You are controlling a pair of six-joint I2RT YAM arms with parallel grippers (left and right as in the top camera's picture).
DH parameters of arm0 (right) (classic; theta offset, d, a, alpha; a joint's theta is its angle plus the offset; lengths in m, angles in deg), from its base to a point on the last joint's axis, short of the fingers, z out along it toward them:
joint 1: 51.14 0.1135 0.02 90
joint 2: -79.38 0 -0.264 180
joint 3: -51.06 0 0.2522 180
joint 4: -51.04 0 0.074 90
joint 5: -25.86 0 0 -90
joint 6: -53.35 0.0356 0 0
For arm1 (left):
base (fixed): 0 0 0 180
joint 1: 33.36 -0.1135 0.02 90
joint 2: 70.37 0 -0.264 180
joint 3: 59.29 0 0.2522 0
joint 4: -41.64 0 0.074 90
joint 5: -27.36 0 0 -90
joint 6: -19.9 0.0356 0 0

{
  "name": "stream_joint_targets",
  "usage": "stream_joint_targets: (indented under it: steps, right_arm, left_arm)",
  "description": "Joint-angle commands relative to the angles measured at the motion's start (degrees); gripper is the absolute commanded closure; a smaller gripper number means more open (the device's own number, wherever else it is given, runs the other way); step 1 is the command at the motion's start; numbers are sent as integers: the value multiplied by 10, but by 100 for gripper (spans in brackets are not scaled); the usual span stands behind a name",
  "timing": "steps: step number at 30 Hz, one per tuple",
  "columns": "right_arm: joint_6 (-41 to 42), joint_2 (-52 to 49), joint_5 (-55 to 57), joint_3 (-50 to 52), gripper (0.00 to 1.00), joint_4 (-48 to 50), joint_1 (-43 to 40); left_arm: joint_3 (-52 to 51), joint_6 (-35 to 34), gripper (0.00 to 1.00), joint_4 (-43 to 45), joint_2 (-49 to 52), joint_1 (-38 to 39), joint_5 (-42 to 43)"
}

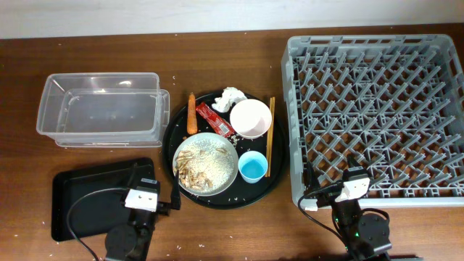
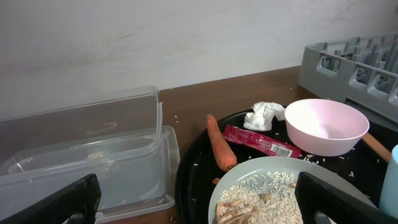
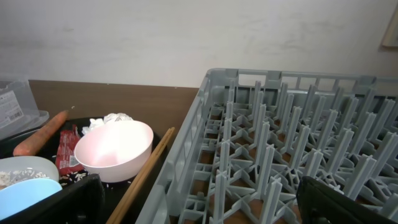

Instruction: Sort waste into correct bins and load items into the dishwasher rack

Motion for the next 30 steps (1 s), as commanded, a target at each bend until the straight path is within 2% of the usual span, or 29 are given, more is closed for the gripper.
stream_joint_targets:
  steps: [1,5,7,10,11,12,13,15,20,21,22,23,24,25,26,27,29,30]
  right_arm:
    - [3,4,1,4,2,-2,-2]
    - [3,4,1,4,2,-2,-2]
    - [6,4,-13,4,2,-1,-2]
    - [16,4,-130,0,2,38,-2]
    - [25,4,-116,-31,2,52,-2]
    - [24,3,-81,-63,2,47,-2]
    - [24,-12,-49,-127,2,21,-2]
    - [25,-87,-63,-237,2,-65,-2]
    - [24,-377,-142,-492,2,-292,-2]
    - [24,-442,-144,-554,2,-366,-2]
    - [24,-469,-144,-581,2,-397,-2]
    - [25,-509,-150,-615,2,-434,-2]
    - [25,-550,-168,-642,2,-466,-2]
    - [28,-566,-163,-647,2,-475,-3]
    - [76,-574,-146,-647,2,-478,-12]
    - [146,-577,-123,-647,2,-479,-37]
    - [185,-577,-122,-647,2,-492,-98]
    - [188,-577,-125,-647,2,-513,-128]
  left_arm:
    - [-5,7,1,3,-5,-5,8]
    - [-5,7,1,31,-5,-5,3]
    - [-5,7,1,40,-5,-5,34]
    - [-1,6,1,117,-5,-5,162]
    - [28,-24,1,115,-5,-5,163]
    - [57,-26,1,90,-2,-5,163]
    - [122,-26,1,24,22,-5,151]
    - [230,-26,1,-78,108,-5,158]
    - [555,-26,1,-334,469,-2,295]
    - [613,-26,1,-384,531,-2,306]
    - [645,-32,1,-406,575,-2,318]
    - [660,-59,1,-410,602,-2,370]
    - [664,-73,1,-381,640,-1,476]
    - [664,-73,1,-361,678,16,498]
    - [664,-73,1,-371,702,38,452]
    - [664,-73,1,-402,740,88,341]
    - [664,-74,2,-425,806,164,229]
    - [664,-74,8,-421,842,188,195]
